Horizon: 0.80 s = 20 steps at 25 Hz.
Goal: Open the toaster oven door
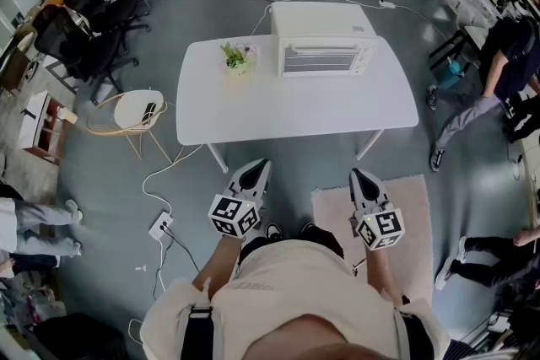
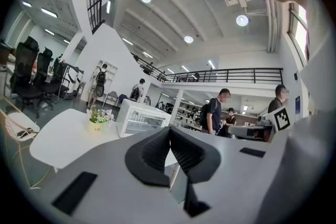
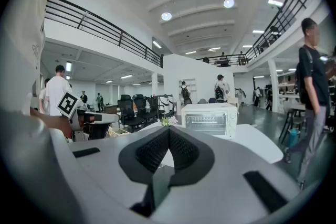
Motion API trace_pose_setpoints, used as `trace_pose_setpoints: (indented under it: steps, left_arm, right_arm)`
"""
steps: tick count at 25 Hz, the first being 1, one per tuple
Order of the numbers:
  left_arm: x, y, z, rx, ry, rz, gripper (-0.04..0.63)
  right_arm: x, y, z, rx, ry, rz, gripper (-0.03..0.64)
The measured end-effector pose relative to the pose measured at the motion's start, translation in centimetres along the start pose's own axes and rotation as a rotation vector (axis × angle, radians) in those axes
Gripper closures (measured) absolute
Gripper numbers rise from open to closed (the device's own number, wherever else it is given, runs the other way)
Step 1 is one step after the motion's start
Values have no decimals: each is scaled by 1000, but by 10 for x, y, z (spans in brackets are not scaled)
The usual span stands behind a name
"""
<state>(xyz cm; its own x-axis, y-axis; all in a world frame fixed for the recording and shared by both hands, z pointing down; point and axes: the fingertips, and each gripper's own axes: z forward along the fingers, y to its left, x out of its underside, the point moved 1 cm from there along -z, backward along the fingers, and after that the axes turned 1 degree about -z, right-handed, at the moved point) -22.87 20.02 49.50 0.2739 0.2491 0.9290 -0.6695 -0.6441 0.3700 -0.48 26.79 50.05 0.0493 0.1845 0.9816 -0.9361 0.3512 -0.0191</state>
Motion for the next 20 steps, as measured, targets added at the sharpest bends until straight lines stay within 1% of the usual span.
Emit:
trace_pose_setpoints:
  steps: [2, 4, 7, 9, 12, 14, 17, 20]
  left_arm:
    - [4, 1, 5, -10, 2, -7, 575]
    - [8, 0, 8, -19, 11, -10, 575]
    - [13, -5, 15, -9, 38, -8, 575]
    - [17, -8, 23, 3, 60, -8, 575]
    - [23, -15, 38, 16, 93, -4, 575]
    - [24, -21, 49, 22, 110, 13, 575]
    - [21, -26, 64, 12, 129, 38, 575]
    - [11, -28, 85, 2, 134, 57, 575]
  right_arm:
    - [-1, -7, 3, -9, -21, 84, 612]
    - [-2, -13, 3, -8, -34, 114, 612]
    - [-9, -19, -4, 5, -55, 78, 612]
    - [-11, -25, -8, 13, -73, 81, 612]
    - [-8, -39, -9, 36, -58, 63, 612]
    - [-7, -49, -7, 40, -45, 49, 611]
    - [-4, -68, 0, 34, -42, 59, 611]
    - [-7, -89, 10, 21, -60, 77, 611]
